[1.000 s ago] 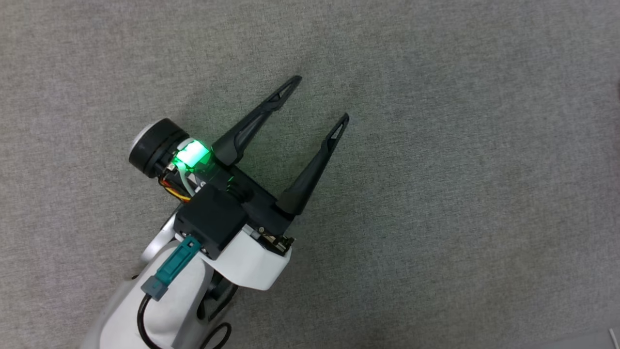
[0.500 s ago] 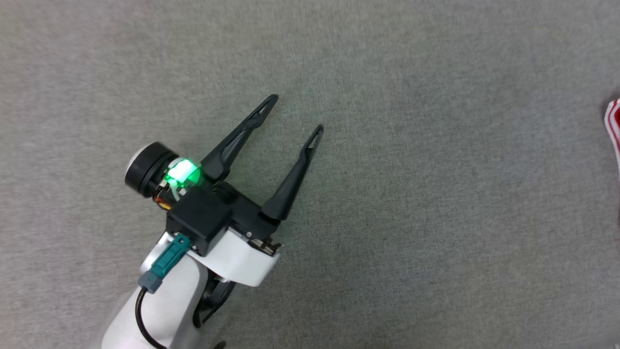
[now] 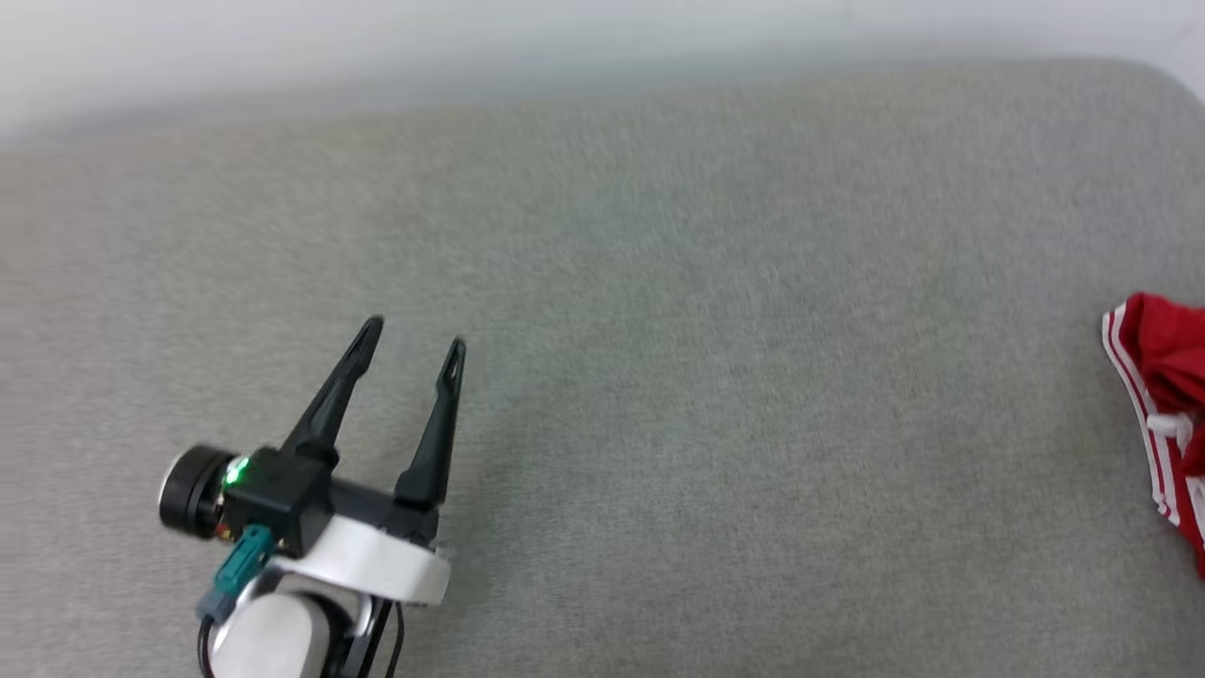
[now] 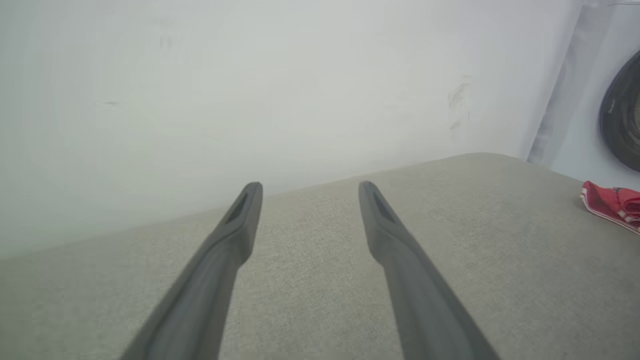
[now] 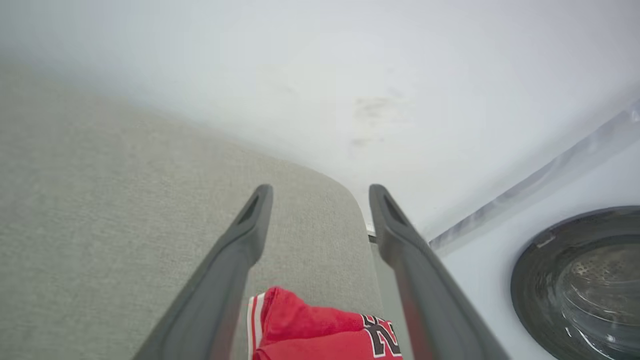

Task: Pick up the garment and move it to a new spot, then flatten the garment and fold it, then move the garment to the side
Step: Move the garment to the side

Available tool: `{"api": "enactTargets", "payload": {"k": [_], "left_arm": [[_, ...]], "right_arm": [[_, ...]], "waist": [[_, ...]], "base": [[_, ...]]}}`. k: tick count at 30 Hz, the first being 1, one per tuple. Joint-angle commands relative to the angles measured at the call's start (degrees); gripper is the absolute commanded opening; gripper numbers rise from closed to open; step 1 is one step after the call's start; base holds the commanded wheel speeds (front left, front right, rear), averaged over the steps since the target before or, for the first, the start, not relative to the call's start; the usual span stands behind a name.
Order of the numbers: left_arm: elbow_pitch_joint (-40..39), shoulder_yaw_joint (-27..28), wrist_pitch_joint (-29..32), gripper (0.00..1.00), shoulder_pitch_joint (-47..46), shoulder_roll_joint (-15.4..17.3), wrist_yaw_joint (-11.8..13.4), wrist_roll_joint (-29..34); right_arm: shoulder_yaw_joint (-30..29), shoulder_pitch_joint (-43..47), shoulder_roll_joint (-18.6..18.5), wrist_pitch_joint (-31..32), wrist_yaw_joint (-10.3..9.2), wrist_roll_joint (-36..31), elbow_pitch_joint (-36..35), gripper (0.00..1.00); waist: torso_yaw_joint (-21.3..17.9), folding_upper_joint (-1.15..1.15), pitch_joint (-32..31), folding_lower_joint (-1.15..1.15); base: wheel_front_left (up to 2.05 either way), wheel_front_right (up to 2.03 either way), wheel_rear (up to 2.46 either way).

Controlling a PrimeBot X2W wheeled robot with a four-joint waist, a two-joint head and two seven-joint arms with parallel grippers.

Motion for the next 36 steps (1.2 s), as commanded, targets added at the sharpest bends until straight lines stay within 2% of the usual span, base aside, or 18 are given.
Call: {"api": "enactTargets", "payload": {"k": [1,10,17,28,36], "left_arm": [[0.4,1.1,-0.1,1.00,2.7,-0.4,0.1,0.2],[2.0,4.2,-0.1,1.00,9.6,-3.1,-1.0,0.9],[2.8,6.2,-0.1,1.00,12.4,-5.5,-1.8,2.4],[4.9,9.3,-0.1,1.00,14.4,-7.8,-3.7,3.3],[5.2,11.0,-0.1,1.00,14.2,-8.7,-4.8,4.5]], "right_arm": [[0.2,2.2,2.7,-2.1,-0.10,1.9,-2.9,1.00],[1.0,12.7,16.0,-10.7,-0.09,3.6,-9.9,1.00],[1.7,19.1,22.2,-17.4,-0.09,4.8,-6.8,1.00],[3.4,23.1,25.7,-24.8,-0.08,7.3,1.5,1.00],[4.4,21.8,26.7,-27.0,-0.08,7.2,4.6,1.00]], "waist": [[2.9,0.00,-5.1,0.02],[6.8,0.00,-10.8,0.02],[9.2,0.00,-13.0,0.02],[9.9,0.00,-14.0,0.02],[9.3,0.00,-14.0,0.02]], "base": [[0.00,0.00,0.00],[0.00,0.00,0.00],[0.00,0.00,0.00],[0.00,0.00,0.00],[0.00,0.00,0.00]]}}
